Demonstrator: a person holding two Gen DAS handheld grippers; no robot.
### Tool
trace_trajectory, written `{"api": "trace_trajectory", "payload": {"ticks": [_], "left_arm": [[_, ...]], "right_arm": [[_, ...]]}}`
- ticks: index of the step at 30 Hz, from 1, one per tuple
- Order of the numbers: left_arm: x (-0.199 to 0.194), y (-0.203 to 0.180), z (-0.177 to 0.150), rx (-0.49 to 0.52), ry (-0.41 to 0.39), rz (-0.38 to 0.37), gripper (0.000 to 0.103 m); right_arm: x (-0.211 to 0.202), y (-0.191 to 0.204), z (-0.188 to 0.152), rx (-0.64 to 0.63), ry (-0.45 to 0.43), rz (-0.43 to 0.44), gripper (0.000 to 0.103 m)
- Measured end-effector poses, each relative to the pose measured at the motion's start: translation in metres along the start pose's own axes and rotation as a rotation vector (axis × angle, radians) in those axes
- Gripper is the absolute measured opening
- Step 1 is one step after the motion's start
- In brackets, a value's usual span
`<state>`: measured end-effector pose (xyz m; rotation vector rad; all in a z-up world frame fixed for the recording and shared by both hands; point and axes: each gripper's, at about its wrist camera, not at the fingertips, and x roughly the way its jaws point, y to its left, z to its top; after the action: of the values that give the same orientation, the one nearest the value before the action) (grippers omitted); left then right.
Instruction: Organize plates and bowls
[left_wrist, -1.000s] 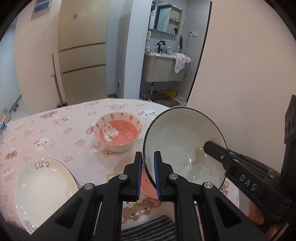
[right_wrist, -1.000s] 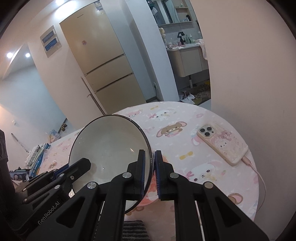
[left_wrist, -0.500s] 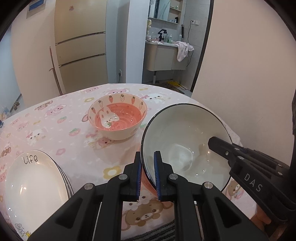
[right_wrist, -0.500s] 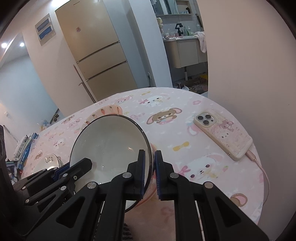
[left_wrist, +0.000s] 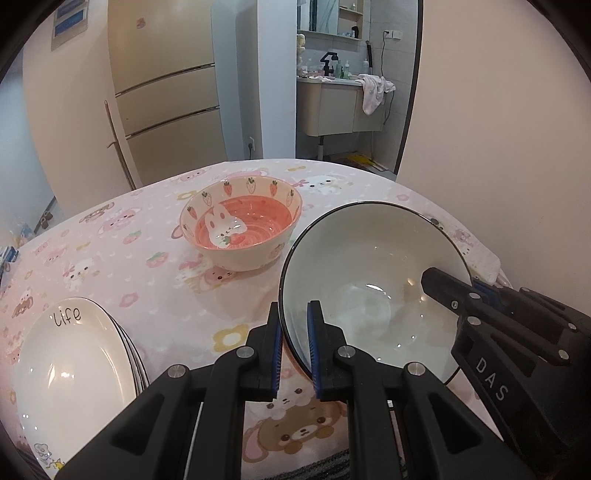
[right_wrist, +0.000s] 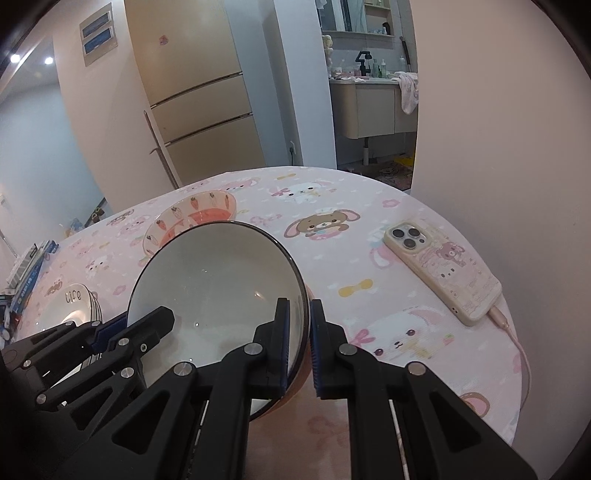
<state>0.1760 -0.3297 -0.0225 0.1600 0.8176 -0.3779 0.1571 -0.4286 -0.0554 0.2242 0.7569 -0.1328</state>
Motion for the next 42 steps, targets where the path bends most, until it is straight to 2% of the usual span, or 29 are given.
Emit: {"api": "trace_trajectory", "payload": {"ticks": [9,13,17,21,28,30,33,34,35,38,42], "left_arm": [[0.002,0.001,-0.003,0.002,-0.032,0.017,0.013],[0.000,0.010,-0.006,-0.023,-0.064,-0.045,0.013],[0.002,0.008,-0.006,-0.015,-0.071,-0.022,0.013],[0.003,0.007,-0.008,-0.012,-0.073,-0.019,0.013],[0.000,0.008,-0.009,-0.018,-0.087,-0.026,0.015],[-0.003,0.007,-0.009,-0.019,-0.099,-0.028,0.019],[-0.009,0.006,-0.010,-0.011,-0.123,-0.022,0.037],[-0.010,0.005,-0.010,-0.008,-0.129,-0.018,0.047],[-0.011,0.005,-0.010,-0.005,-0.134,-0.016,0.050],[-0.013,0.007,-0.010,-0.019,-0.141,-0.019,0.051],[-0.015,0.015,-0.010,-0.054,-0.156,-0.018,0.057]], "right_arm": [[0.003,0.004,-0.003,-0.020,-0.036,-0.012,0.010],[0.007,-0.010,-0.006,0.034,-0.090,0.081,0.010],[0.012,-0.018,-0.008,0.054,-0.092,0.146,0.010],[0.010,-0.009,-0.010,0.009,-0.119,0.107,0.013],[0.007,-0.013,-0.011,0.025,-0.127,0.136,0.016],[0.006,-0.013,-0.010,0.026,-0.128,0.136,0.016],[0.004,-0.013,-0.011,0.026,-0.131,0.135,0.018],[0.004,-0.012,-0.011,0.026,-0.132,0.133,0.018],[0.002,-0.012,-0.012,0.022,-0.135,0.129,0.019],[-0.002,-0.010,-0.013,0.005,-0.155,0.092,0.023],[-0.002,-0.012,-0.012,0.004,-0.151,0.103,0.023]]}}
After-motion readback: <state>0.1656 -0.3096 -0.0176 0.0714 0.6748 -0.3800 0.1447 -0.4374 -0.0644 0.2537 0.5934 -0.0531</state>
